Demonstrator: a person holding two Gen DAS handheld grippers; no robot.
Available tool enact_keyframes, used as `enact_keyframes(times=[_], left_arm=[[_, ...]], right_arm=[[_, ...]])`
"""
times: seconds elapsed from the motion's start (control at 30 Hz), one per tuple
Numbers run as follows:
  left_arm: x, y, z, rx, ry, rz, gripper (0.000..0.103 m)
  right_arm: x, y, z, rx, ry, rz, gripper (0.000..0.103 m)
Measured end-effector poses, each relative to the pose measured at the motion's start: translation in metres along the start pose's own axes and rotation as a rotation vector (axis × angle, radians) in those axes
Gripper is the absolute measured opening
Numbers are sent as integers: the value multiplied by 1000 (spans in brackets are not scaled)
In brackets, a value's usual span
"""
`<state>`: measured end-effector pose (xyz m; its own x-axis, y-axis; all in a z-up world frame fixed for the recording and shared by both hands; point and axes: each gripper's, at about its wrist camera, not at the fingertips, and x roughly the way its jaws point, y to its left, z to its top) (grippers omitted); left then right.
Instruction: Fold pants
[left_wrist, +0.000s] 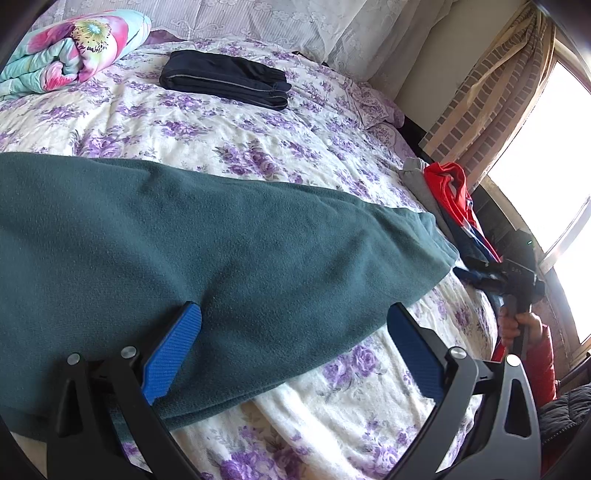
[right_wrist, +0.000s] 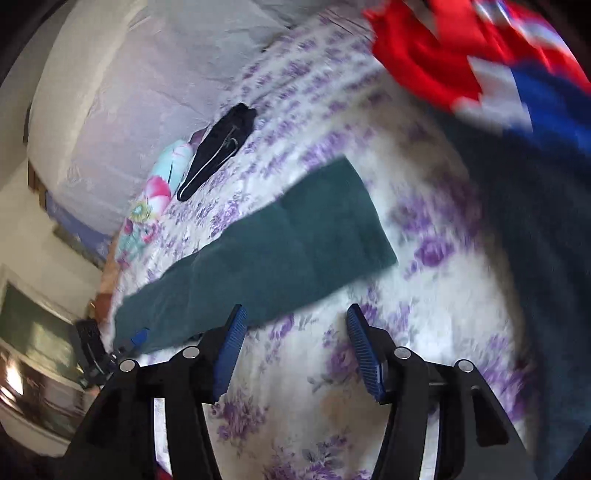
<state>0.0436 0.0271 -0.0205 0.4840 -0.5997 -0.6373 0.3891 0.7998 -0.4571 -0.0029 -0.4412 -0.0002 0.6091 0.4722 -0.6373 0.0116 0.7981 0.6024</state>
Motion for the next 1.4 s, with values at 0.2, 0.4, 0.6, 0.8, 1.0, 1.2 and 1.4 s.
enact_keyframes(times=[0.2, 0.4, 0.6, 0.8, 1.0, 1.2, 1.4], left_arm=[[0, -1, 0, -2, -5, 3, 98], [-1, -1, -2, -12, -14, -1, 98], [-3, 2, -1, -34, -25, -12, 98], [-20, 9, -3, -98, -59, -20, 98], [-52, 36, 15, -162, -128, 110, 98], [-39, 35, 1, -61, -33, 350, 97], [-65, 19, -4, 15, -137, 357, 98]], right_arm=[[27, -13, 23, 150, -67, 79, 59], [19, -8, 30, 115, -169, 64, 7], [3, -18, 29, 31, -129, -58, 11], [-36, -19, 34, 38, -304, -156, 37], [-10, 80, 33, -283, -251, -150, 66], [133, 187, -5, -591, 160, -9, 79], [166, 262, -20, -898, 171, -32, 88]])
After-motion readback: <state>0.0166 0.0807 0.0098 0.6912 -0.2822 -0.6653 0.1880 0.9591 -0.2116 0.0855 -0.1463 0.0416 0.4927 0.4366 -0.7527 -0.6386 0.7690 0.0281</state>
